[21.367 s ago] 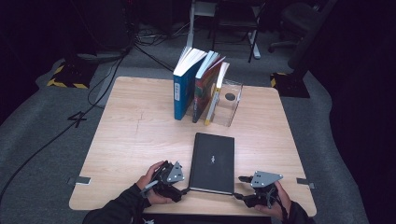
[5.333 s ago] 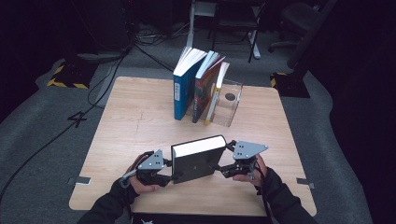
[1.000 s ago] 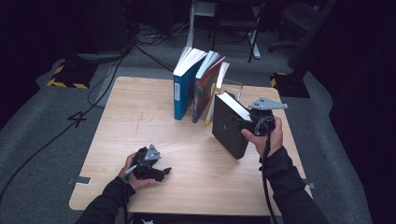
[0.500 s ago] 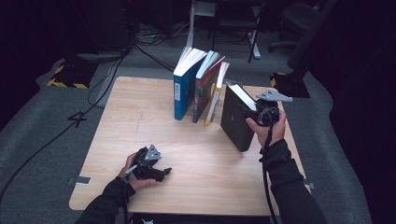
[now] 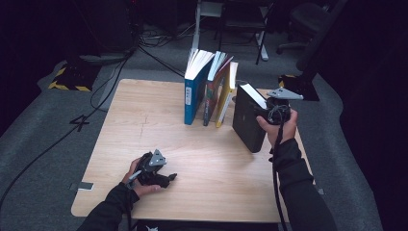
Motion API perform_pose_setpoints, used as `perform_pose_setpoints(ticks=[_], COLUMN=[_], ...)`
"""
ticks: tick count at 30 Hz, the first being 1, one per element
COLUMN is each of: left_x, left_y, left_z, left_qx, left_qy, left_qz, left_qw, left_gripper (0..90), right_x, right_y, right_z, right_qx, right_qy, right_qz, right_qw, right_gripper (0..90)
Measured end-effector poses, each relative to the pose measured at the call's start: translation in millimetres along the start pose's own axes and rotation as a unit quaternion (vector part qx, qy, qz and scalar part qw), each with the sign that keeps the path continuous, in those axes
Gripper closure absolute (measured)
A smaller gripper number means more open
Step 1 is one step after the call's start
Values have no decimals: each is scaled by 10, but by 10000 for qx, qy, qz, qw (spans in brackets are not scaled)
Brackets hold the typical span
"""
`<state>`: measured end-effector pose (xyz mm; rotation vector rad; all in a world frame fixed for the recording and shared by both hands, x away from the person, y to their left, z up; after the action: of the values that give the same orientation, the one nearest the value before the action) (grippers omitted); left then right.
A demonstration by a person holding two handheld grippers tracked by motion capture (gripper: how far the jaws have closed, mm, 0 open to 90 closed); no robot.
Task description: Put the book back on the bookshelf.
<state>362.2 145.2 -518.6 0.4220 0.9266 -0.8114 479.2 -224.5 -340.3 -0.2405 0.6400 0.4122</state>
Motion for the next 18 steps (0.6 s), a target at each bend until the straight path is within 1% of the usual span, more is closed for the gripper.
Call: perform_pose_setpoints(ticks=[1, 3, 4, 5, 8, 12, 13, 16, 18], left_x=[1, 0, 1, 1, 0, -1, -1, -1, -1], left_y=[-1, -1, -1, -1, -3, -4, -4, -8, -10], left_z=[0, 0, 0, 0, 0, 0, 0, -1, -1], left_qx=[-4, -2, -4, -4, 5, 38, 38, 53, 59], left_qy=[-2, 0, -2, -2, 4, -1, -1, -1, -4], left_qz=[2, 3, 0, 0, -5, -9, -9, -21, -29], left_qw=[10000, 10000, 10000, 10000, 10000, 10000, 10000, 10000, 10000], left_gripper=[217, 217, 217, 217, 217, 218, 218, 217, 217], right_x=[24, 29, 37, 37, 57, 140, 140, 267, 348], right_y=[-13, -12, -5, -5, 9, 28, 28, 52, 68], right_z=[21, 29, 54, 54, 144, 246, 246, 301, 303], right_qx=[49, 56, 85, 85, 129, 178, 178, 222, 244], right_qy=[-45, -60, -132, -132, -215, -316, -316, -344, -370], right_qz=[23, 44, 30, 30, -8, -40, -40, -28, -130], right_qw=[10000, 10000, 9999, 9999, 9997, 9993, 9993, 9992, 9989], right_gripper=[532, 532, 532, 532, 533, 533, 533, 532, 532])
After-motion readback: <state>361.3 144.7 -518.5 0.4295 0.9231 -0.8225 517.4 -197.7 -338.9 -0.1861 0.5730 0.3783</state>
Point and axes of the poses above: each handheld gripper's, and its own axes: x roughly forward along the jaws, z roughly out of its top, y roughly to its left, the point moved 2 cm from there along x, roughly forward along the jaws, and after that the axes turned 11 degrees about y, right-handed, at the moved point
